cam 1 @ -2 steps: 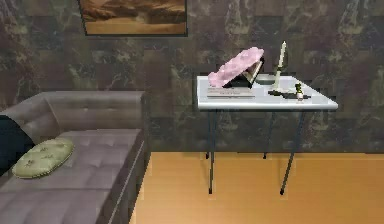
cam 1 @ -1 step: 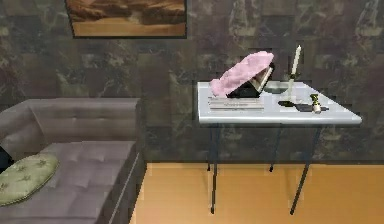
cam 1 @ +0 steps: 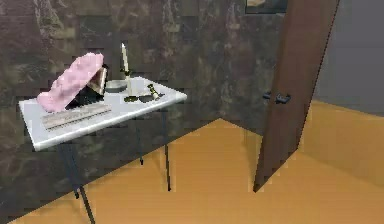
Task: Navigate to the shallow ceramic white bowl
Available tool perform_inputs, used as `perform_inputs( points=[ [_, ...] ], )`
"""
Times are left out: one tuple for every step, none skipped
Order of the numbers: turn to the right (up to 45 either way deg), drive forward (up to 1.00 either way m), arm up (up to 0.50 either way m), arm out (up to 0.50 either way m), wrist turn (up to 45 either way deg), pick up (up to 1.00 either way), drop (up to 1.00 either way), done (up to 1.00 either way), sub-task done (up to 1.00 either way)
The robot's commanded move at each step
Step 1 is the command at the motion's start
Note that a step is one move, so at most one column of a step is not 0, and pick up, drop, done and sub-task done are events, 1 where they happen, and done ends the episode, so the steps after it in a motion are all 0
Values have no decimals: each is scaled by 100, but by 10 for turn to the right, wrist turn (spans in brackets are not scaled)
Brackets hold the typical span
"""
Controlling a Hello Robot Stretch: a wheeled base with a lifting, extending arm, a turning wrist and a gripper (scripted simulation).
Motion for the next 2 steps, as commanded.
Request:
perform_inputs(
  points=[
    [450,0,0,0,0,0,0,0,0],
    [0,5,0,0,0,0,0,0,0]
  ],
)
